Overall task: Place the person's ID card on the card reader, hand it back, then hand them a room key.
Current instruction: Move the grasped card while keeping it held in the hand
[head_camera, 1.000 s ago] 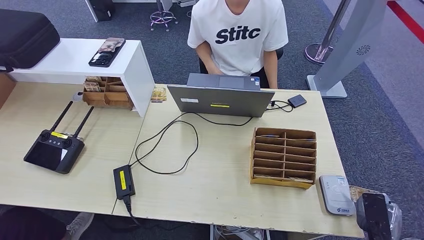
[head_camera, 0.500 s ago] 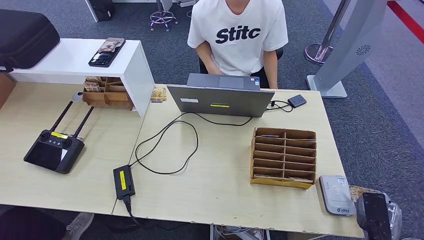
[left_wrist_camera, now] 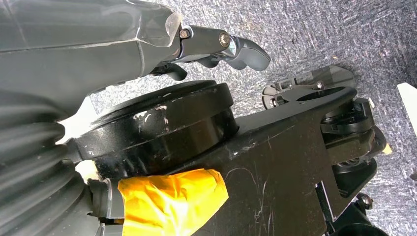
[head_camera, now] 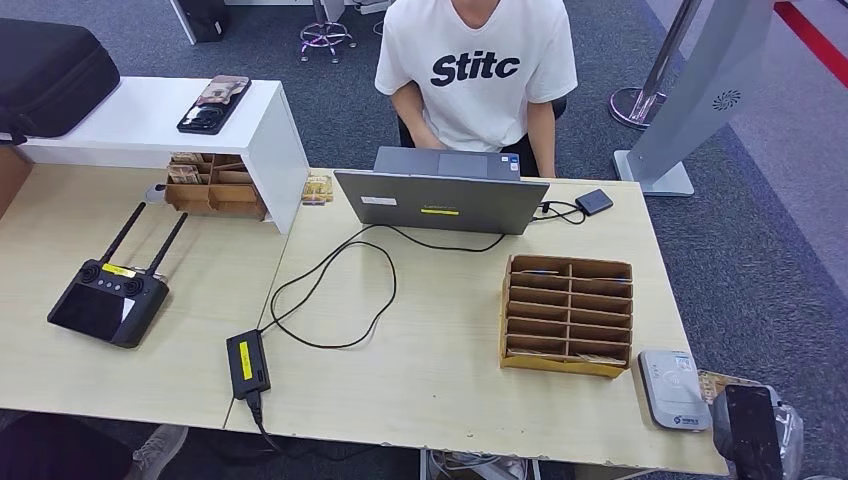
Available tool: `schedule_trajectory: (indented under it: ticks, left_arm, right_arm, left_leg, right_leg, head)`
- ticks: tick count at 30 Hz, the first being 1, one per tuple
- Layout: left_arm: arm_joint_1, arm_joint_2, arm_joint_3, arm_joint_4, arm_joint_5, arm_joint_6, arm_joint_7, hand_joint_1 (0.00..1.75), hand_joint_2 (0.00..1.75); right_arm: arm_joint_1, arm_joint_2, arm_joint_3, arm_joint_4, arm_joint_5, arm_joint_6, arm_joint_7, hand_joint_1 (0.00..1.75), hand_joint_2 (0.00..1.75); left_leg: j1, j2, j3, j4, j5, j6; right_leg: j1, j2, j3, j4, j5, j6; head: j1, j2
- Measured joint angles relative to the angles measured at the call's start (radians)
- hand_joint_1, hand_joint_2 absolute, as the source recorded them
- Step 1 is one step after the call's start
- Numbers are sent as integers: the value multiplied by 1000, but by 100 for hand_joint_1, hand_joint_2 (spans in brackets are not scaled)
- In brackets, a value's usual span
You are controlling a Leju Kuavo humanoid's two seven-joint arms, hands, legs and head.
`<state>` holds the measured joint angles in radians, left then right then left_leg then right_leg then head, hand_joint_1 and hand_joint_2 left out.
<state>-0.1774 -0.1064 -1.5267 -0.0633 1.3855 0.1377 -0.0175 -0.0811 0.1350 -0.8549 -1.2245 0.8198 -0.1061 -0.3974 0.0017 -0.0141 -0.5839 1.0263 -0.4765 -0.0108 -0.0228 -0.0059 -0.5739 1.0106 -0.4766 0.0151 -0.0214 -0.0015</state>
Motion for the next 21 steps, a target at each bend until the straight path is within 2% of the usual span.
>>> schedule_trajectory:
  ticks: [19,21]
  left_arm:
    - [0,0,0,0,0,0,0,0,175]
    - [0,1,0,0,-16,-2,-1,0,175]
  right_arm:
    - [-1,-1,-2,3,0,2,0,175,175]
    - [0,-7,3,-8,1,-21,-26,175,175]
  left_leg:
    - [0,0,0,0,0,0]
    - [0,-1,-4,0,0,0]
  right_leg:
    - [0,0,0,0,0,0]
    - [0,-1,1,1,0,0]
  head:
    - [0,0]
    - [0,0]
